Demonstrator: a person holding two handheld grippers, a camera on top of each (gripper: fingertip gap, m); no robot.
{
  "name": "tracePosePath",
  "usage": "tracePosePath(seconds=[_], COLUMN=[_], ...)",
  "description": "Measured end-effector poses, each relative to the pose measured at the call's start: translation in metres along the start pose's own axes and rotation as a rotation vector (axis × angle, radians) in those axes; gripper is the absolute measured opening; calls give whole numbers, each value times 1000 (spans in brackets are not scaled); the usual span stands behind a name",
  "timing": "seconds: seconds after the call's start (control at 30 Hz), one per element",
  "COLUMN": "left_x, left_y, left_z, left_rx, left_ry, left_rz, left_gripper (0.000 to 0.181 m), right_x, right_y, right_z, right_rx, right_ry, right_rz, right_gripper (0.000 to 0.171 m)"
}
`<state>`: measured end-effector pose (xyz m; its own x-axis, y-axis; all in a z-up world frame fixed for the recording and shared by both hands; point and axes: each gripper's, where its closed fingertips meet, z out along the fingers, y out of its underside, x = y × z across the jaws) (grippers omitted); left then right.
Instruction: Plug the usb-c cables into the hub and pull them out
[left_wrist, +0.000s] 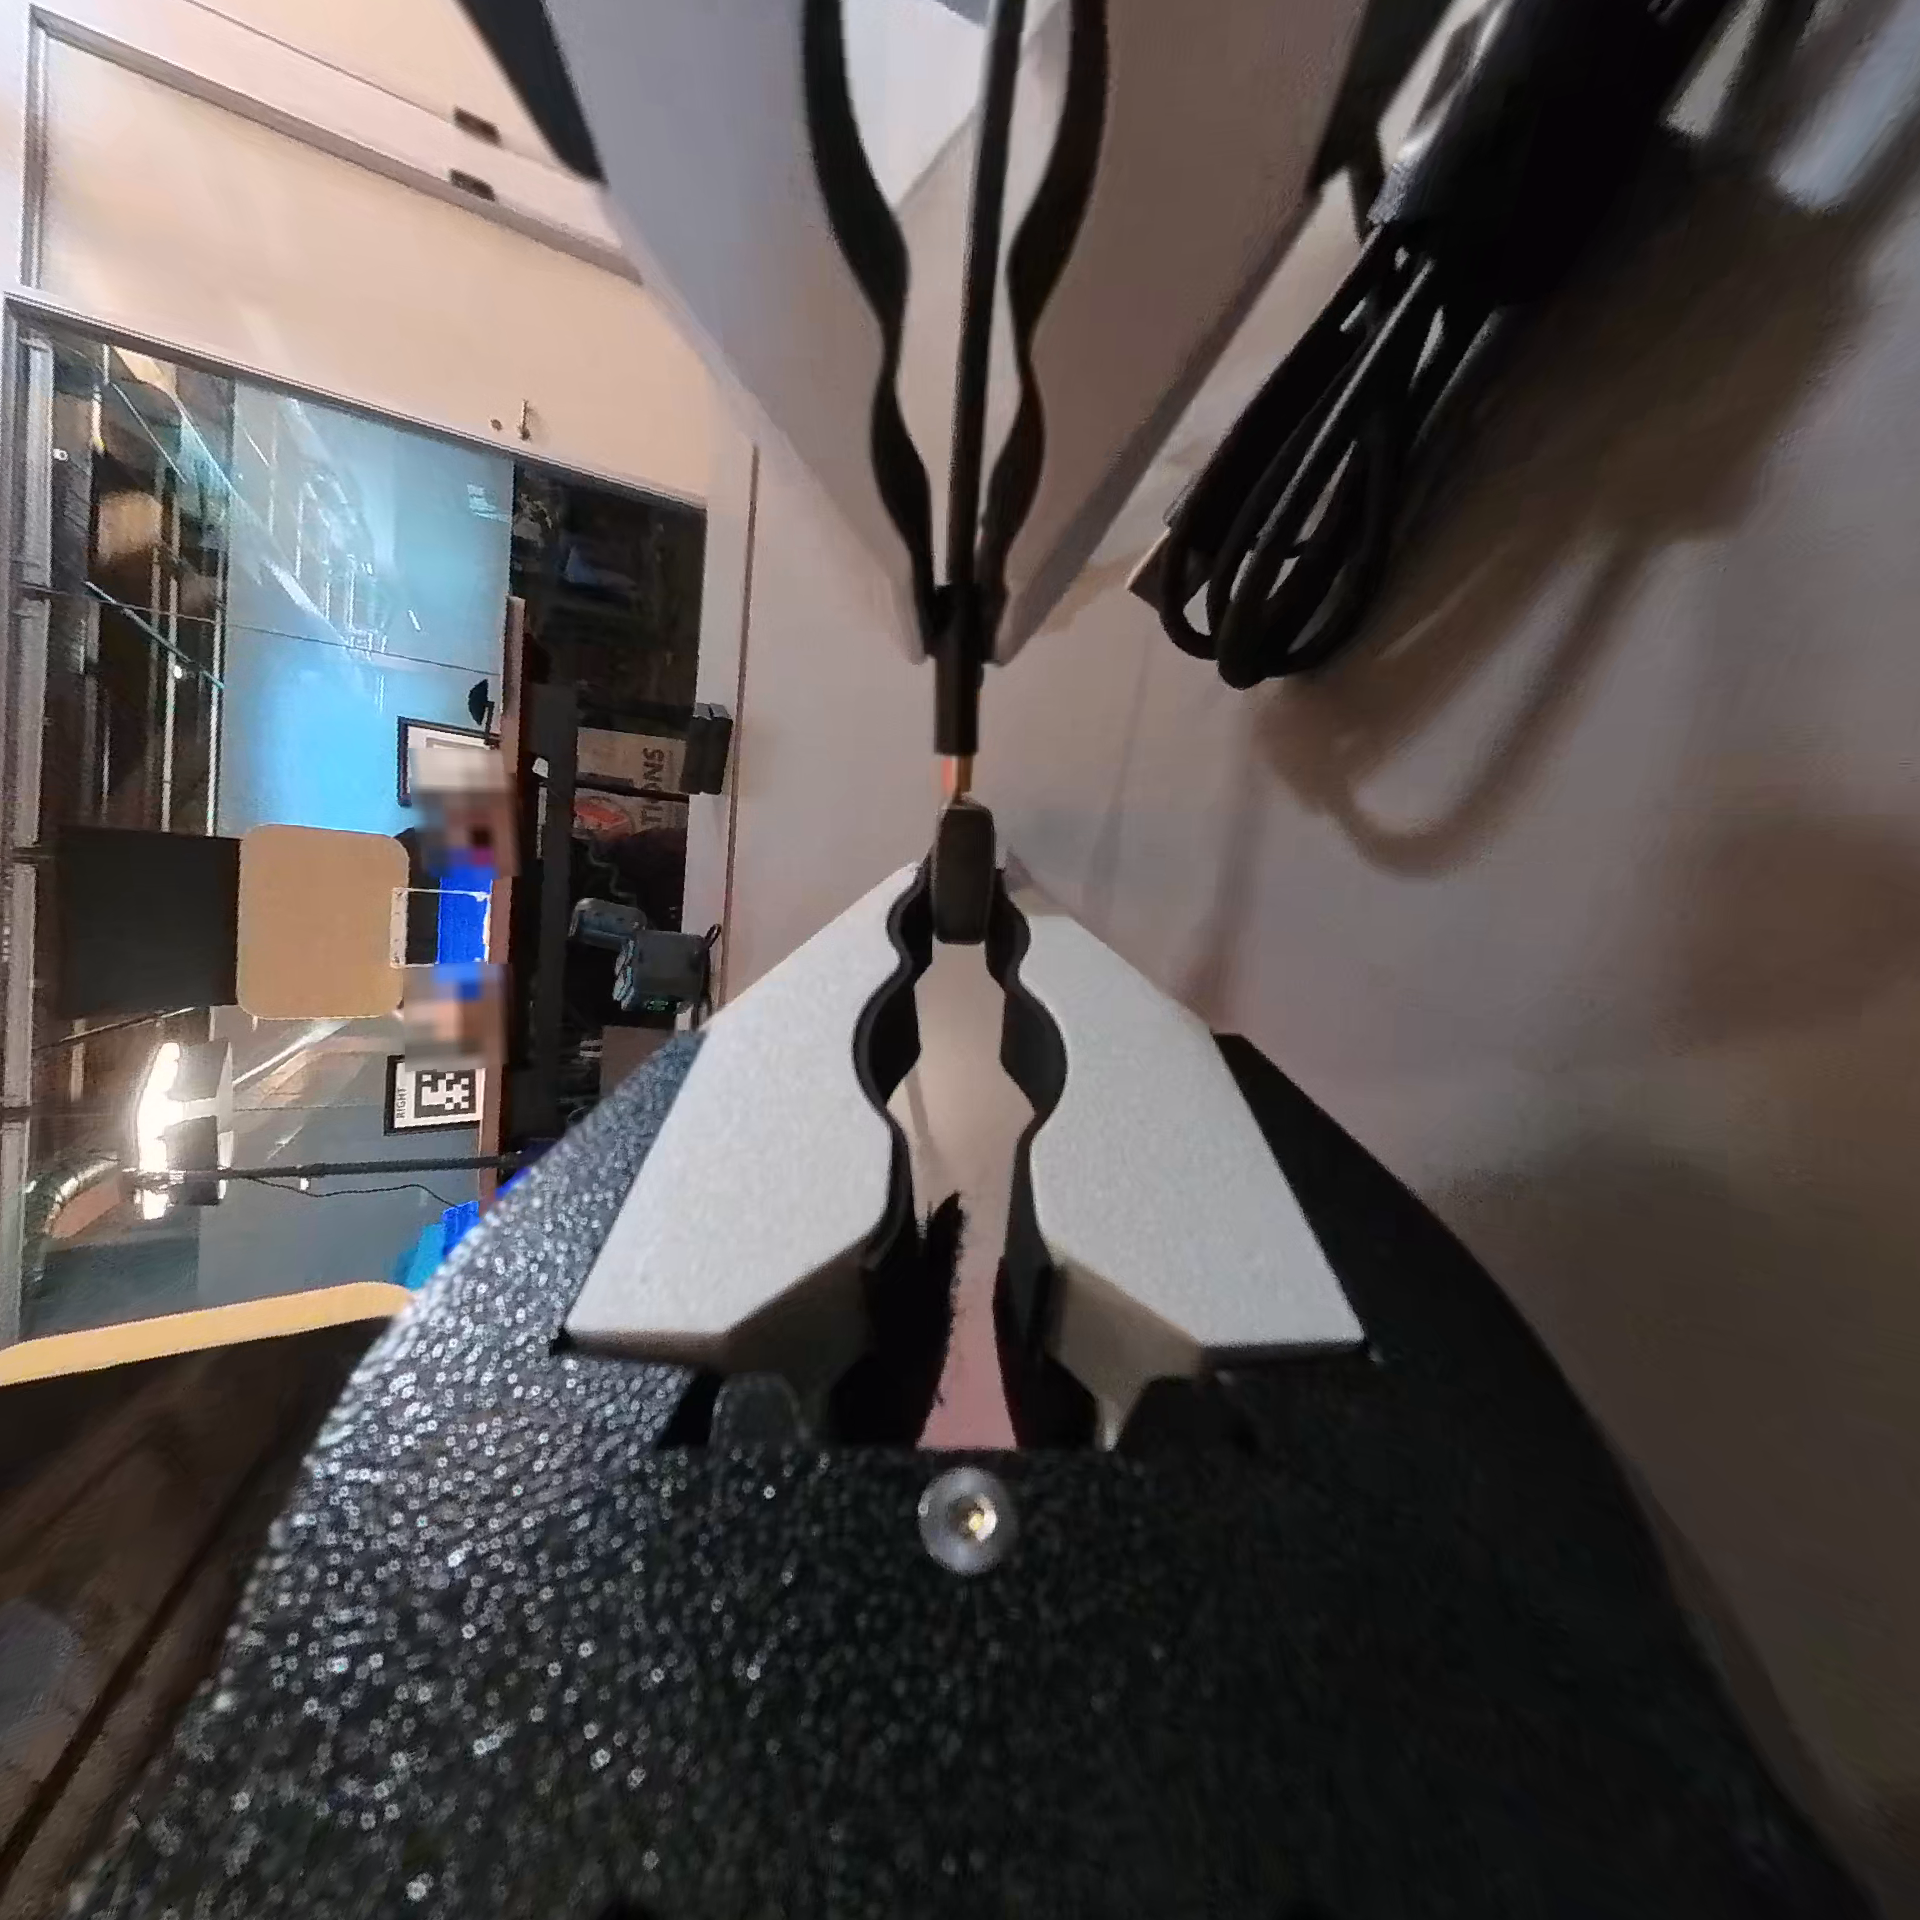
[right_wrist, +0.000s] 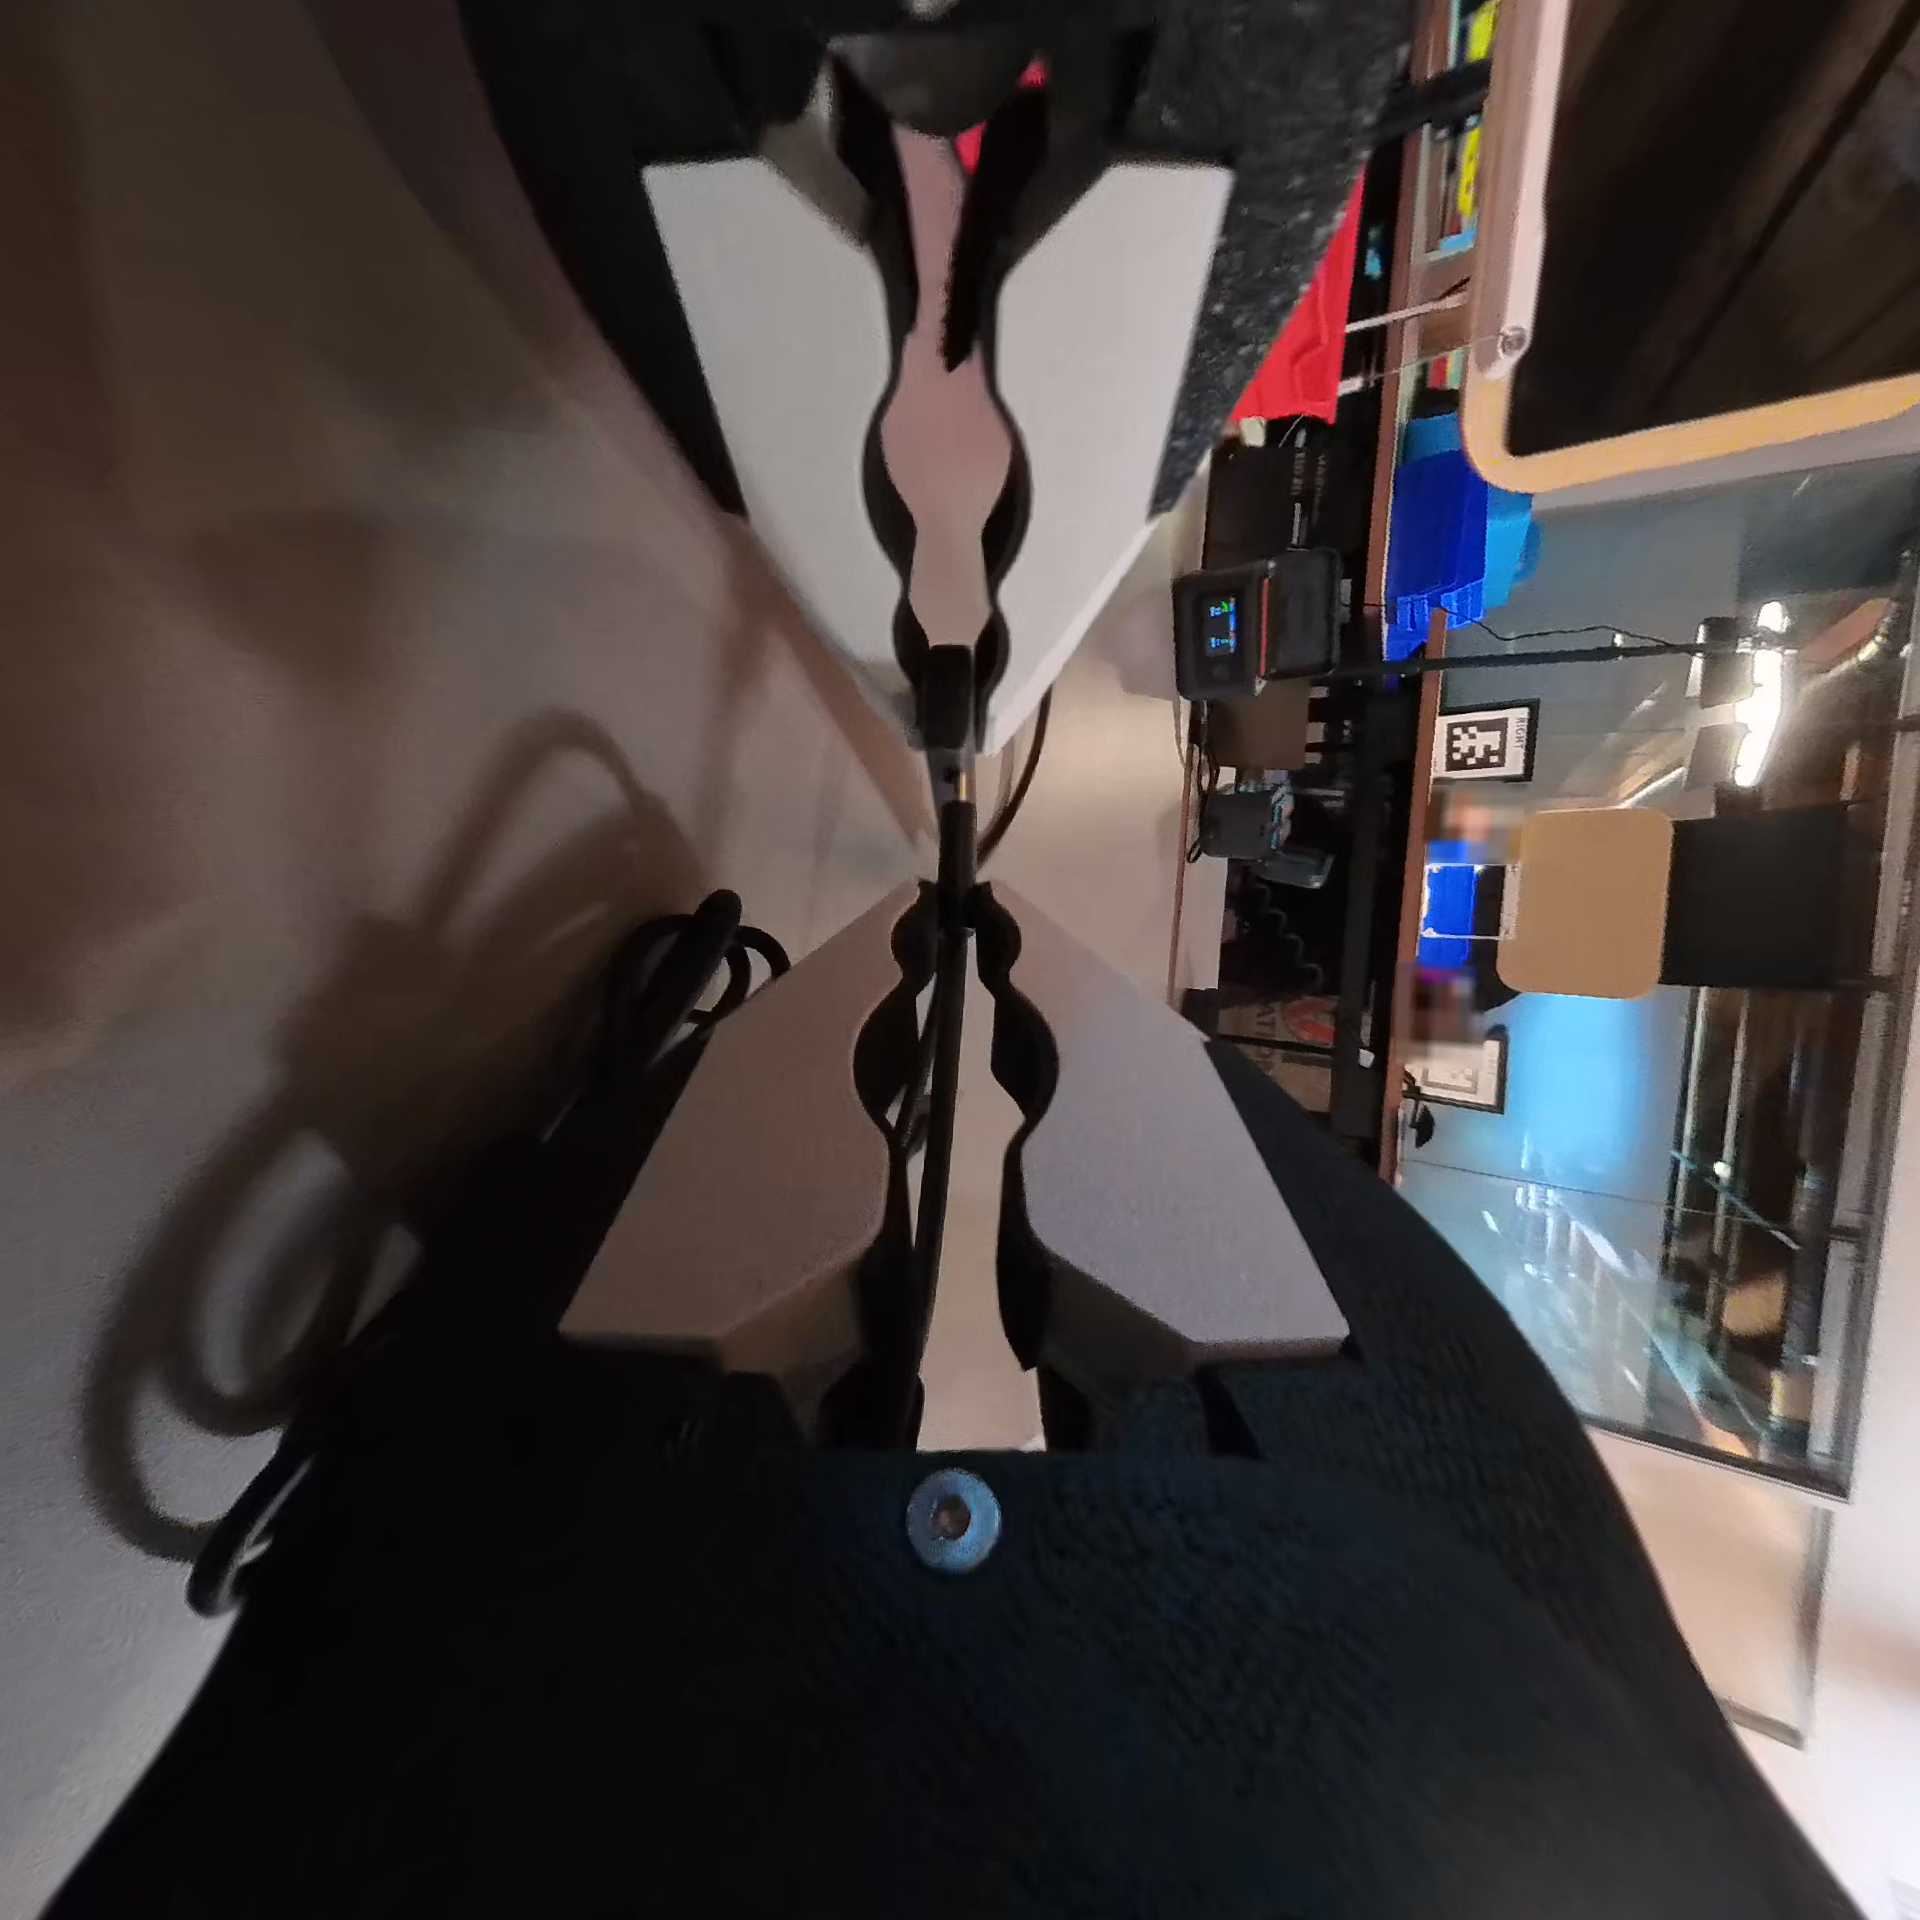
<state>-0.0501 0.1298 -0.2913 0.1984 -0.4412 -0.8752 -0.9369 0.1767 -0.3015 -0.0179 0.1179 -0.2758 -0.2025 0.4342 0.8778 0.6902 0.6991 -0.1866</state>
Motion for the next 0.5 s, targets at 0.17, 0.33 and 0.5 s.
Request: tracePosePath(seconds=[0.17,0.33,0.5], left_x=[-2,-2,-2], left_y=[0,-1,-2], left_z=[0,-1,-1], left_rx=[1,11,28], left_ry=[23,50,65], left_rz=[-15,-16,-21], left_gripper=[8,8,8], right_x=[2,2,2], right_y=[-1,-4,-4], right_z=[0,-3,-3], right_rx=[0,45,80], right_ry=[46,61,23], right_rz=[-93,-128,-129], right_gripper=[6,6,6])
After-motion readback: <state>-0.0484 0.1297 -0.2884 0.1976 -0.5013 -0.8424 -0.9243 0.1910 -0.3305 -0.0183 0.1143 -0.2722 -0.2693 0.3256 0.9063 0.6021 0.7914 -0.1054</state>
